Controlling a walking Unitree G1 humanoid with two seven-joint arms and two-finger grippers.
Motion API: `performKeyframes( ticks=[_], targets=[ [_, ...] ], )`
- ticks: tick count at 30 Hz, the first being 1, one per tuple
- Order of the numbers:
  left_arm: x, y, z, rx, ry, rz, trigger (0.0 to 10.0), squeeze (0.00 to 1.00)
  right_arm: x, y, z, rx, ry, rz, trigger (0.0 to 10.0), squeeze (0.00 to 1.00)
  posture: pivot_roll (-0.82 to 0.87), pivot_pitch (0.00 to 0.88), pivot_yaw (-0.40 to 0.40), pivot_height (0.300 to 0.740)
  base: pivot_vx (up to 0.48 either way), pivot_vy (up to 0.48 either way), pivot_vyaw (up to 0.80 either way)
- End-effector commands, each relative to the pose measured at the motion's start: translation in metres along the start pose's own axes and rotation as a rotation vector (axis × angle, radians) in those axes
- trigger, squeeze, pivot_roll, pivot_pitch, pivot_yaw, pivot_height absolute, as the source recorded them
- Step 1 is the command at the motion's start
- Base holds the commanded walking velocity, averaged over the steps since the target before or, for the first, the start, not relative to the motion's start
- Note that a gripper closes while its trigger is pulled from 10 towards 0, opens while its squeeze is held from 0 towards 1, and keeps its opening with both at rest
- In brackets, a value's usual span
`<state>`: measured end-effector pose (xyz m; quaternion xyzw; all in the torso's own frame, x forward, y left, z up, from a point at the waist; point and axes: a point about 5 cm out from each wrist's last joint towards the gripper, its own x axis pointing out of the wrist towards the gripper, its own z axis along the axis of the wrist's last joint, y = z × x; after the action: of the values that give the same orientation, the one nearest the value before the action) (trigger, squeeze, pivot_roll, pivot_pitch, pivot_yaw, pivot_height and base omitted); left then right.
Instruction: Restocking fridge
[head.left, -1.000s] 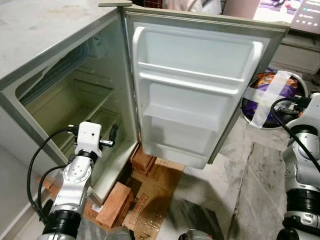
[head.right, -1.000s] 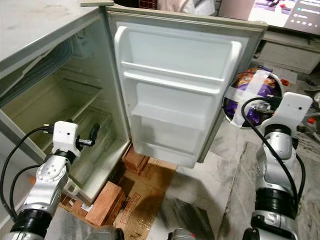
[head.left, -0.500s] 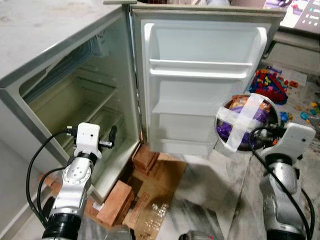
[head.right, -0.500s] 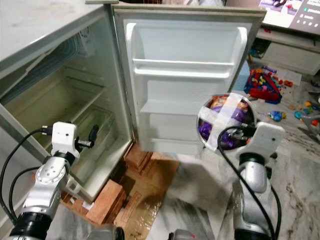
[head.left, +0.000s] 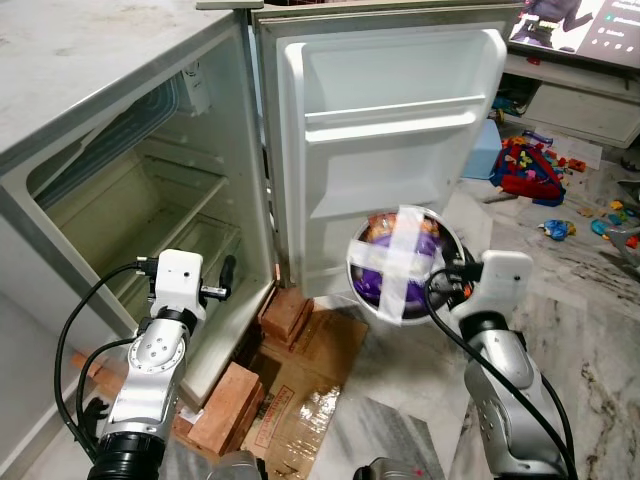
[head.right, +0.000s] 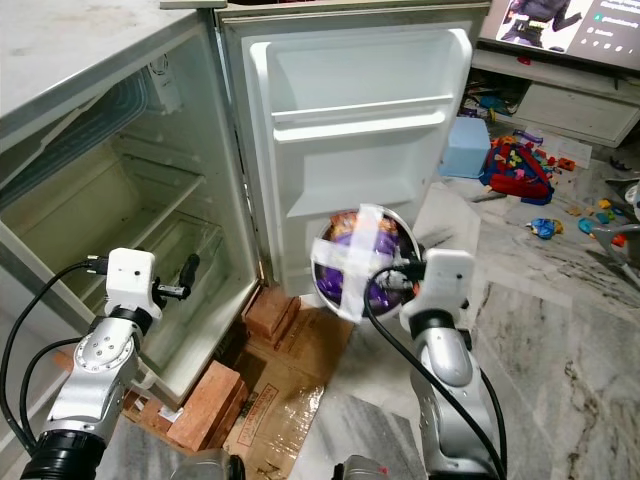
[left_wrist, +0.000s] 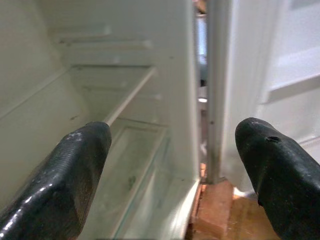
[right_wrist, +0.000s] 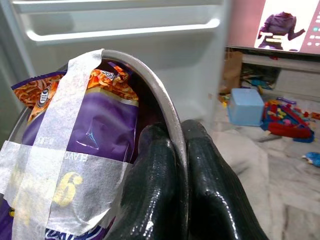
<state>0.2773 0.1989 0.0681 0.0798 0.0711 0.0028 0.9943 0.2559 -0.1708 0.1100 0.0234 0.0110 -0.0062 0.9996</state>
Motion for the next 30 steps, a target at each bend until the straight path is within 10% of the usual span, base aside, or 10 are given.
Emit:
performKeyframes(
  ticks=[1,30],
  targets=[
    [0.001,0.002,-0.002,-0.007,0.015,0.018,10.0,0.00,0.000,-0.008,0.003,0.026,-0.005,-0.020,10.0,0.00,0.05,0.000,-0.008,0.740,0.000,-0.270,0.00],
    [-0.006,-0.008,0.001,0.028,0.001,-0.010,10.0,0.00,0.006,-0.021,-0.002,-0.019,0.000,-0.044,10.0,0.00,0.08,0.000,-0.026,0.740,0.000,-0.329,0.65]
  ],
)
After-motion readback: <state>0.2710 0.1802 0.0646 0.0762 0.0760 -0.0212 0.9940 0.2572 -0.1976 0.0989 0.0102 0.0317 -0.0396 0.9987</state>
